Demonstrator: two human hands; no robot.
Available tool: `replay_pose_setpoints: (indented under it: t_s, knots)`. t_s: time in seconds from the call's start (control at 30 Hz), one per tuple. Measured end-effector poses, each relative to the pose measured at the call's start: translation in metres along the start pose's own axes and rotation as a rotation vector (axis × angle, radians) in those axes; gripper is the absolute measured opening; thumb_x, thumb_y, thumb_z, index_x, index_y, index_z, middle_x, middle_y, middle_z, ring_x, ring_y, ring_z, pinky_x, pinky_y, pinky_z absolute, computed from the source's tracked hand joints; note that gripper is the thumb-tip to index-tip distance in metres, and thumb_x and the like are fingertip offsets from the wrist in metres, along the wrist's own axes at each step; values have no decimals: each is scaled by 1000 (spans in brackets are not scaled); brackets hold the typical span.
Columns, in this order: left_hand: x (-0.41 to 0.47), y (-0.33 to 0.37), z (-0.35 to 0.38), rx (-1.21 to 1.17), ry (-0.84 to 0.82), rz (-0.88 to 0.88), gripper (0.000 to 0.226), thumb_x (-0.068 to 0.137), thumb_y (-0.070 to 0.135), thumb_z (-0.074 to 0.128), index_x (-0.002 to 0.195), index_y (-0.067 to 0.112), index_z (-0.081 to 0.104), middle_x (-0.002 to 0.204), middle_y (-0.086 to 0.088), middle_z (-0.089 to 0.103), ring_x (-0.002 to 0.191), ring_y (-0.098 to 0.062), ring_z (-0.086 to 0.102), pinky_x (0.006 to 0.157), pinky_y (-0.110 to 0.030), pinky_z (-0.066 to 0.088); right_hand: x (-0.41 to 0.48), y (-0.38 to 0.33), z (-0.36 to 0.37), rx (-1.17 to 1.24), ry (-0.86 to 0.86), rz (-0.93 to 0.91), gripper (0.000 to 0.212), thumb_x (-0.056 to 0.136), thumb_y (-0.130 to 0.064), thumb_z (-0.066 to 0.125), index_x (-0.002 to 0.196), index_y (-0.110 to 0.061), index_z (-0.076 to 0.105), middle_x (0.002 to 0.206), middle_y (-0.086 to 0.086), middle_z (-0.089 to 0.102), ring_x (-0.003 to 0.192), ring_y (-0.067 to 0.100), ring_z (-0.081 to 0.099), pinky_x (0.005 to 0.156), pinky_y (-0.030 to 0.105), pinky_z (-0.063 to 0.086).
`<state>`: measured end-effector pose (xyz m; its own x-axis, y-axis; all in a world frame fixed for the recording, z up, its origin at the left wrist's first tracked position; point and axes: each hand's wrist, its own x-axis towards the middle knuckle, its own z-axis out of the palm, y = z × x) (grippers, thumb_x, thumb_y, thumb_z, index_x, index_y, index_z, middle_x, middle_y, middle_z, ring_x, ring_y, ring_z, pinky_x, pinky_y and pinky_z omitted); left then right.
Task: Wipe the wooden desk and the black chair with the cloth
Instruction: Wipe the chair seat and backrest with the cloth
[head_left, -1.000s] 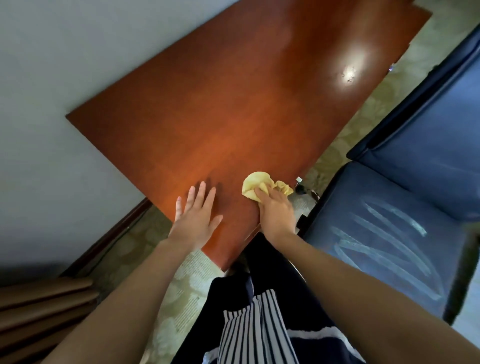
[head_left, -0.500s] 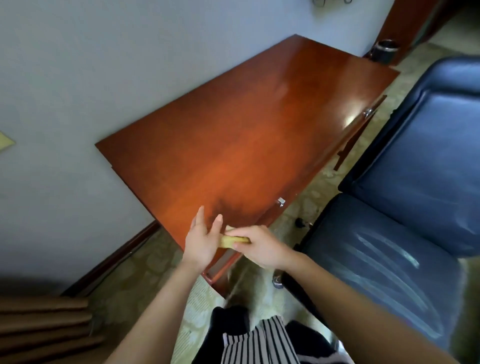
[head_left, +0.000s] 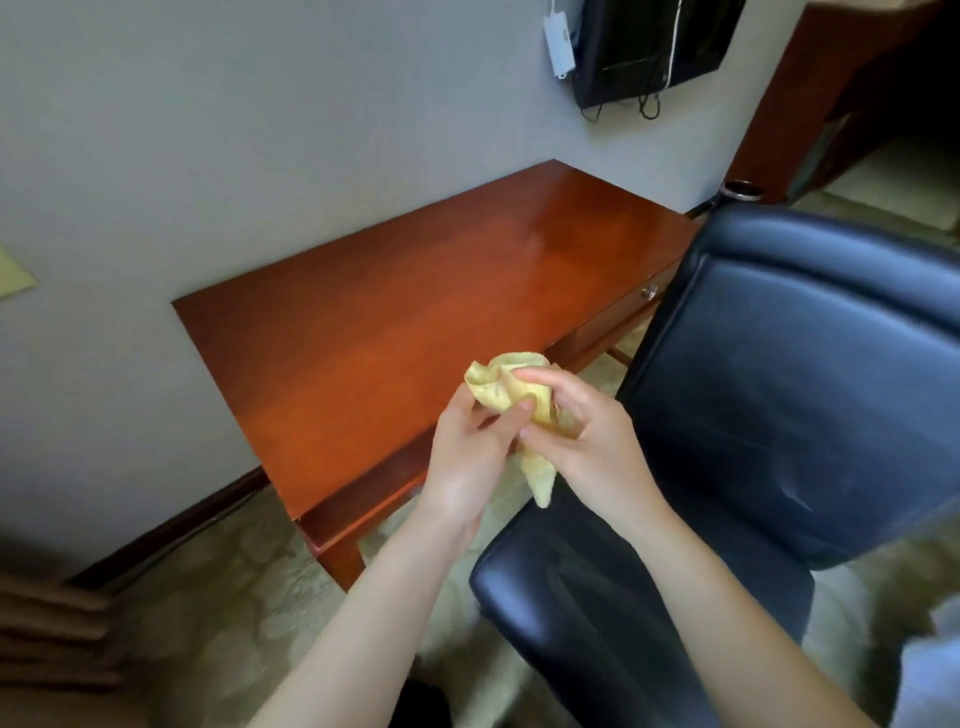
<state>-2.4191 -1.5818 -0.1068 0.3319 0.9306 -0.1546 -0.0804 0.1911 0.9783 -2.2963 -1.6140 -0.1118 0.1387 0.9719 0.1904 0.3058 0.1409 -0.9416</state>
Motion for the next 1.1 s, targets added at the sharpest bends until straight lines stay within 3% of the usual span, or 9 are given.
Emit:
replay_pose_setpoints:
  t_s: [0.1, 0.27, 0.4, 0.53, 0.6, 0.73, 0.93, 1.03, 1.1]
  knots:
    - [-14, 11, 8, 6, -15, 68, 22, 92, 15, 60, 114, 16, 62, 111, -4, 69, 108, -22, 64, 97, -48, 48, -22, -16, -26, 190, -14, 25, 36, 85, -7, 64, 107, -34, 69, 112, -19, 66, 111, -3, 57, 94, 22, 45]
    - [-29, 28, 10, 134, -150, 193, 21, 91, 17, 61, 111, 16, 63, 105, -3, 71, 100, -19, 67, 93, -43, 52, -46, -37, -51, 171, 171, 53, 22, 85, -12, 64, 94, -30, 72, 99, -6, 71, 97, 9, 65, 84, 29, 47]
    - [-43, 28, 8, -56, -278, 38, 34, 90, 26, 58, 122, 16, 57, 111, -7, 69, 102, -22, 67, 90, -42, 53, -77, -37, -54, 101, 304, 207, 21, 87, -30, 63, 107, -38, 64, 110, -10, 66, 106, 7, 60, 95, 31, 44]
    - [-59, 13, 7, -221, -412, -92, 37, 93, 23, 51, 128, 11, 54, 117, -12, 67, 104, -25, 65, 81, -37, 57, -114, -32, -36, 150, 220, 302, 45, 74, -58, 61, 114, -36, 62, 109, -12, 68, 104, 3, 61, 94, 28, 46]
    - [-66, 0, 10, -192, -458, -115, 31, 98, 20, 46, 127, 11, 53, 118, -13, 66, 107, -26, 64, 86, -40, 56, -133, -25, -27, 257, 247, 311, 52, 68, -52, 66, 115, -30, 63, 102, -2, 71, 99, 12, 66, 90, 32, 49]
    - [-82, -30, 30, 4, -484, -168, 28, 98, 22, 49, 124, 11, 52, 113, -13, 66, 100, -23, 67, 82, -35, 57, -177, -6, -23, 475, 436, 409, 28, 81, -16, 67, 110, -16, 67, 98, 12, 72, 93, 27, 67, 79, 37, 53]
    - [-129, -69, 61, 10, -406, -289, 36, 86, 28, 67, 119, 31, 52, 124, -1, 54, 102, -8, 61, 72, -24, 55, -231, 6, -29, 782, 660, 431, 37, 91, -10, 51, 126, 1, 53, 119, 20, 61, 106, 32, 59, 85, 42, 49]
    - [-149, -83, 67, 143, -465, -173, 28, 84, 28, 69, 111, 34, 64, 127, 6, 52, 110, -8, 57, 92, -30, 51, -242, 10, -30, 791, 717, 417, 36, 95, -6, 45, 130, 3, 48, 121, 23, 58, 107, 34, 57, 85, 44, 48]
    - [-165, -90, 80, 260, -499, -78, 34, 84, 25, 70, 118, 30, 64, 122, 6, 56, 111, -9, 56, 95, -27, 49, -250, 13, -33, 776, 709, 412, 31, 94, -4, 47, 124, 1, 52, 112, 21, 62, 99, 31, 61, 78, 40, 52]
